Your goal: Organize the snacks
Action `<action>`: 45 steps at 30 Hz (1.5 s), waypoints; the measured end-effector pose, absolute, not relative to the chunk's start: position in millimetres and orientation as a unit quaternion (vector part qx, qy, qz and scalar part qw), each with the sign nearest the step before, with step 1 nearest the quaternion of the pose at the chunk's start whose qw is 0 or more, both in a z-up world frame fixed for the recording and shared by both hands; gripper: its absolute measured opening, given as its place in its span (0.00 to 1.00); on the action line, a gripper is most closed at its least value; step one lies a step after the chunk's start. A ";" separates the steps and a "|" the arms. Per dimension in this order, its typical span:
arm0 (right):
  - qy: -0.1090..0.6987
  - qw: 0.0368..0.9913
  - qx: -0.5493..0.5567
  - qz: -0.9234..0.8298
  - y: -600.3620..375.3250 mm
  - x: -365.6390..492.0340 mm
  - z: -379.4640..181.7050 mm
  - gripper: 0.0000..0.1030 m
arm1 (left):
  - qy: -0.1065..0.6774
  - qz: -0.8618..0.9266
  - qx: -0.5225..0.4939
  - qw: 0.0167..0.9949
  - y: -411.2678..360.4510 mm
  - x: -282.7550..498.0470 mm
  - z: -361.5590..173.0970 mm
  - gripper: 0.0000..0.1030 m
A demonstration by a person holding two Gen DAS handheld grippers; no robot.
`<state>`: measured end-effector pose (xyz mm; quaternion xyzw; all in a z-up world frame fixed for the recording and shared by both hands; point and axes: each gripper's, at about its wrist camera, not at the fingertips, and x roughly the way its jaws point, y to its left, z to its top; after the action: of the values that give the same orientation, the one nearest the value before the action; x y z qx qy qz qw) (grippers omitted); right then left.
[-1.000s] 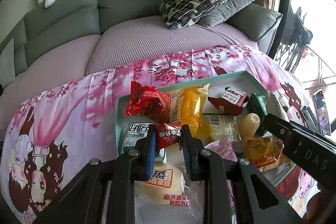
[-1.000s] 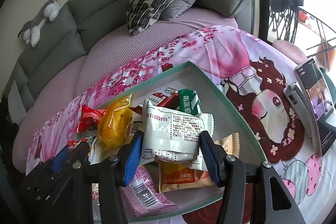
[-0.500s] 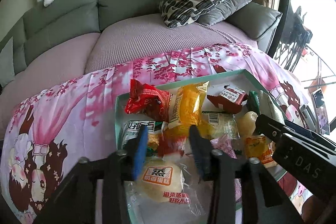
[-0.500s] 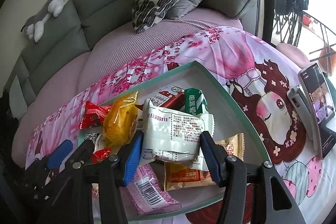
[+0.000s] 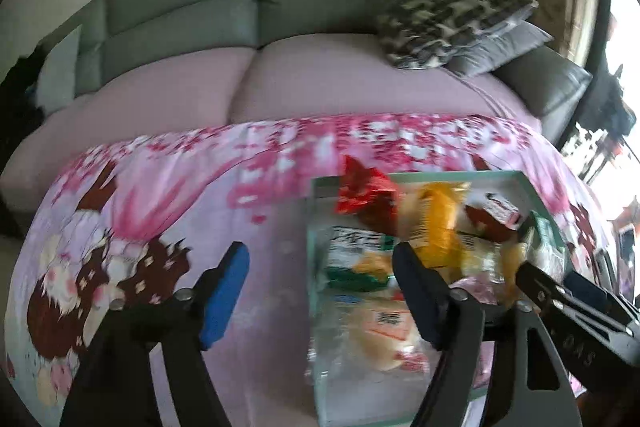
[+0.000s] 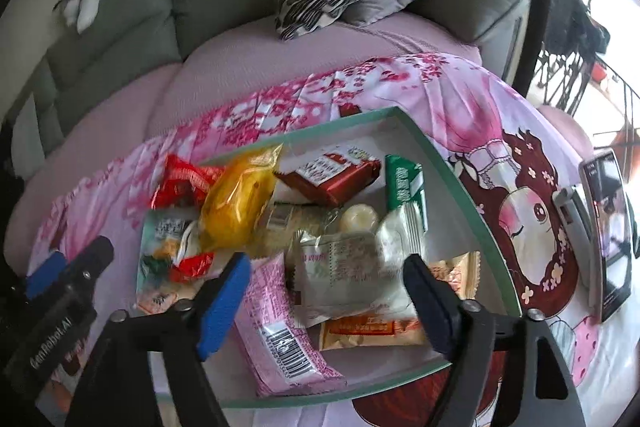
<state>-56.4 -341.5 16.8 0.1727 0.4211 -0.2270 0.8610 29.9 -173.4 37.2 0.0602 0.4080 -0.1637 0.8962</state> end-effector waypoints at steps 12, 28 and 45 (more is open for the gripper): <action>0.415 0.878 0.113 -0.210 -305.7 -59.5 23.4 1.00 | 0.404 -0.101 0.068 0.906 -130.8 21.4 23.0 0.97; 0.442 0.875 0.079 -0.179 -251.0 -97.7 5.6 1.00 | 0.429 -0.001 0.114 0.896 -82.7 -22.4 3.3 0.97; 0.450 0.873 0.070 -0.176 -248.3 -91.0 -2.3 1.00 | 0.461 -0.005 0.079 0.884 -55.9 -18.9 -15.7 0.97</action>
<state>-91.0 -248.3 -2.3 0.0701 0.4497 -0.1764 0.8728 -18.9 -55.9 -15.7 0.0786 0.4613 -0.0045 0.8838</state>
